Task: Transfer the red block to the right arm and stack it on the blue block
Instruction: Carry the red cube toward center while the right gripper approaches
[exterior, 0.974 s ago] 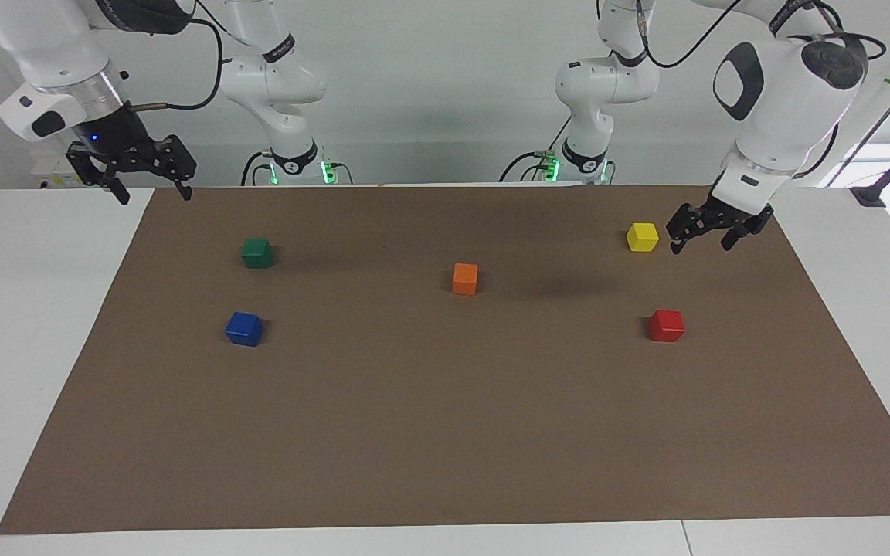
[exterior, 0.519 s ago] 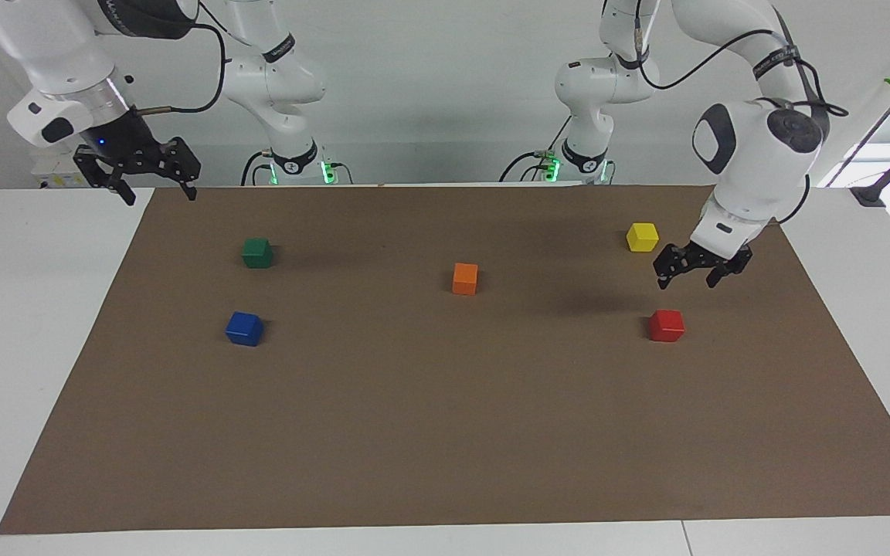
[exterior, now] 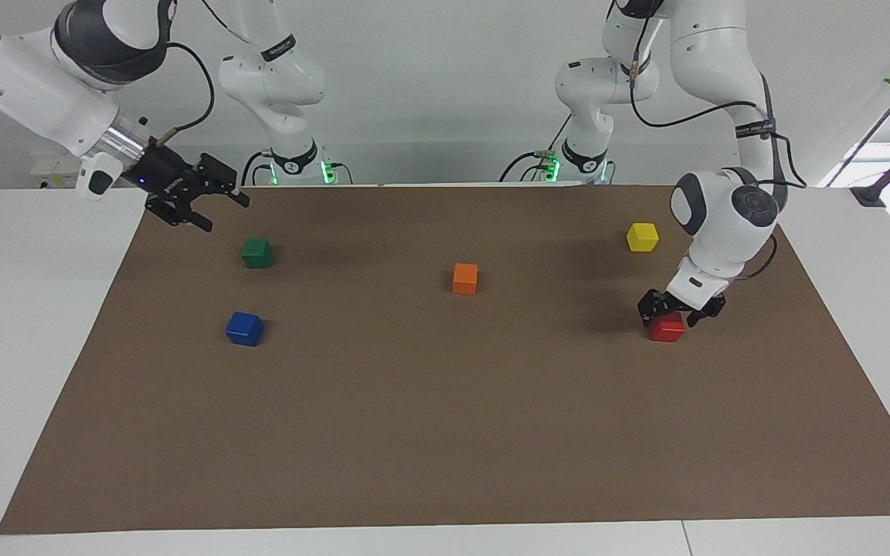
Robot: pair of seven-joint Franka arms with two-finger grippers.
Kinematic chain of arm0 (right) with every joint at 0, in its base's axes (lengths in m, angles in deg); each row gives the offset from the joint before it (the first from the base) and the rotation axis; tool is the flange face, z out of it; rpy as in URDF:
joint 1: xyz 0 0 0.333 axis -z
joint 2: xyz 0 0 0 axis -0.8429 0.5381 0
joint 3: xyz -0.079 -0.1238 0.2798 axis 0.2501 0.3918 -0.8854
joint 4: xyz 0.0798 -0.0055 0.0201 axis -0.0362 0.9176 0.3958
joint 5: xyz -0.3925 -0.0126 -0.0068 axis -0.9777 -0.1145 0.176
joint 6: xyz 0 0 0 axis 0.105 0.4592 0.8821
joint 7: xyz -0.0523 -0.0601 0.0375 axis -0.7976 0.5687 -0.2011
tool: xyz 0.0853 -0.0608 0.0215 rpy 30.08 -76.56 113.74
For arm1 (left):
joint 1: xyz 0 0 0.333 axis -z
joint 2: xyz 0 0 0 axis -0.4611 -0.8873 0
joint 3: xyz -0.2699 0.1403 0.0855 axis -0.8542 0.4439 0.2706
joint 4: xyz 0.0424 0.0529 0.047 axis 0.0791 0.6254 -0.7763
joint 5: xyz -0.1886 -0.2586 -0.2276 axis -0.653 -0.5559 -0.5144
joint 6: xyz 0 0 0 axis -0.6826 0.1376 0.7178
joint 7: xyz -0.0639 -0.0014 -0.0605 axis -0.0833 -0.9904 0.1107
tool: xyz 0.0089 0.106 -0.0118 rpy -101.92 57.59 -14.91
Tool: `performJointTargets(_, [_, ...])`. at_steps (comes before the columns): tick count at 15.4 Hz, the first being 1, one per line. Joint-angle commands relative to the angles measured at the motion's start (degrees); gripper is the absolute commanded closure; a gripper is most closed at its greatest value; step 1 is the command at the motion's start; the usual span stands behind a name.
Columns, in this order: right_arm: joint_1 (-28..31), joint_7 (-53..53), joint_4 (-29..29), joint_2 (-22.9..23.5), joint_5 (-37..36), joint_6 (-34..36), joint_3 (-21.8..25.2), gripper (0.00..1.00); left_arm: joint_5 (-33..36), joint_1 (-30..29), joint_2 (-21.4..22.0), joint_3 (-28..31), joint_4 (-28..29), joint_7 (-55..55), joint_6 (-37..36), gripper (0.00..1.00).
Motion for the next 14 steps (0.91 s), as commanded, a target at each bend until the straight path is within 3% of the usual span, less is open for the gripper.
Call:
performJointTargets(1, [4.12,9.87,5.42,0.61,11.78,2.68,-0.42,0.0,-0.41,0.37,-0.7,0.58,0.71,-0.81,2.08,0.0])
performJointTargets(2, [4.91,12.95,5.95,1.84,14.95,4.62,-0.42,0.0,-0.5,0.54,-0.71,0.58,0.45,-0.12,1.3,0.28])
performJointTargets(3, [5.09,13.85,6.48,2.2,17.94,6.46,-0.42,0.0,-0.68,0.63,-0.71,0.58,-0.08,1.63,-0.19,0.72])
performJointTargets(4, [5.09,13.95,7.18,2.46,20.67,8.13,-0.42,0.0,-0.85,0.63,-0.71,0.49,-0.69,3.56,-1.77,0.93])
performJointTargets(8, [4.22,15.0,11.83,3.08,31.65,14.2,-0.51,0.0,-3.91,0.9,2.26,0.06,-6.57,16.29,-13.17,1.0])
performJointTargets(11, [3.08,16.5,14.65,4.13,38.34,20.25,-0.6,0.0,-12.96,1.25,9.81,0.14,-10.7,23.68,-26.26,1.0])
performJointTargets(14, [1.06,16.67,17.54,5.54,46.24,27.64,-0.6,0.0,-16.22,2.38,17.55,-1.26,-12.91,35.98,-36.65,1.0])
